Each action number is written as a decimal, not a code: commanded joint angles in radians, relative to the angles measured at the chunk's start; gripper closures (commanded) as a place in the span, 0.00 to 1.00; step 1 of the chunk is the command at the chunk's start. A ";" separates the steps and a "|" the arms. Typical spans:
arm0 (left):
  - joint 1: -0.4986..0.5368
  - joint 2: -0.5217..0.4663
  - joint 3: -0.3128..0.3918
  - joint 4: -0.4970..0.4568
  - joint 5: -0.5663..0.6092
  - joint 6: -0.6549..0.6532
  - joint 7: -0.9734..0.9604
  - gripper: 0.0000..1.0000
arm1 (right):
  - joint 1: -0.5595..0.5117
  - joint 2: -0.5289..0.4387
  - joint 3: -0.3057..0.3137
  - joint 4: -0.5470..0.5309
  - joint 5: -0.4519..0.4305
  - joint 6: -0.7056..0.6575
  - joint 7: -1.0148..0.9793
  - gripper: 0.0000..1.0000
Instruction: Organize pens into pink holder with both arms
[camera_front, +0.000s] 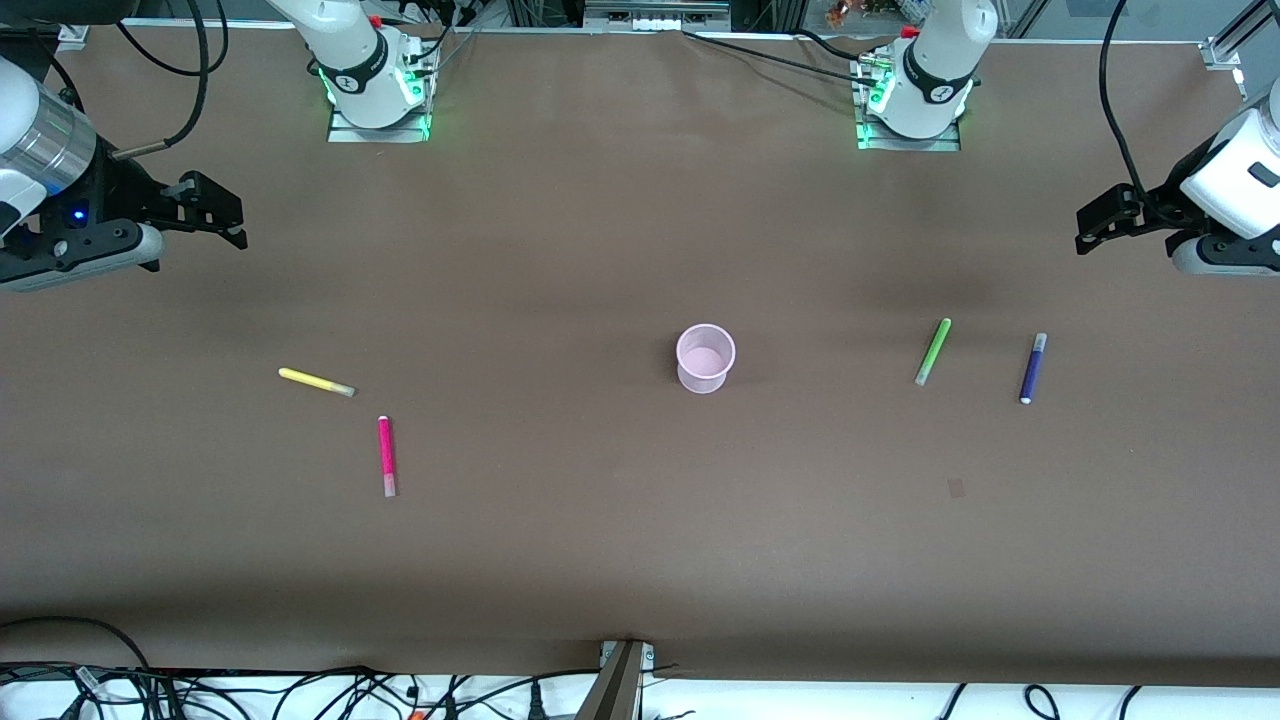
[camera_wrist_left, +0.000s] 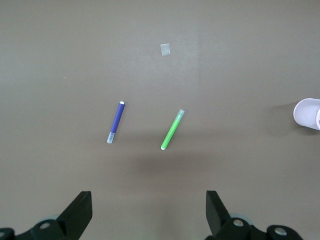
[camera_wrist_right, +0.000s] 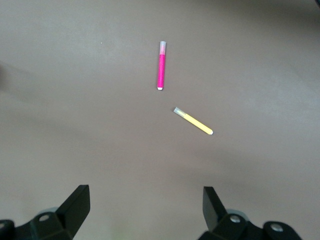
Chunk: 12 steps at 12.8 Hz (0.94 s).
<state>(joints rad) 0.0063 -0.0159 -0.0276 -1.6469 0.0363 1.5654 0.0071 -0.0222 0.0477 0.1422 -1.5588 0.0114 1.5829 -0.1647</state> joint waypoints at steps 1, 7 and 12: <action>-0.002 -0.002 0.003 0.016 -0.010 -0.021 0.001 0.00 | -0.018 -0.005 0.019 0.009 -0.002 -0.017 0.008 0.00; -0.005 -0.001 0.002 0.016 -0.021 -0.037 -0.002 0.00 | -0.018 -0.003 0.019 0.009 -0.002 -0.017 0.008 0.00; 0.009 0.014 0.005 0.016 -0.019 -0.070 0.010 0.00 | -0.018 -0.003 0.019 0.009 -0.002 -0.017 0.010 0.00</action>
<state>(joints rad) 0.0087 -0.0140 -0.0248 -1.6467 0.0233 1.5080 0.0071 -0.0222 0.0477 0.1429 -1.5588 0.0114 1.5829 -0.1647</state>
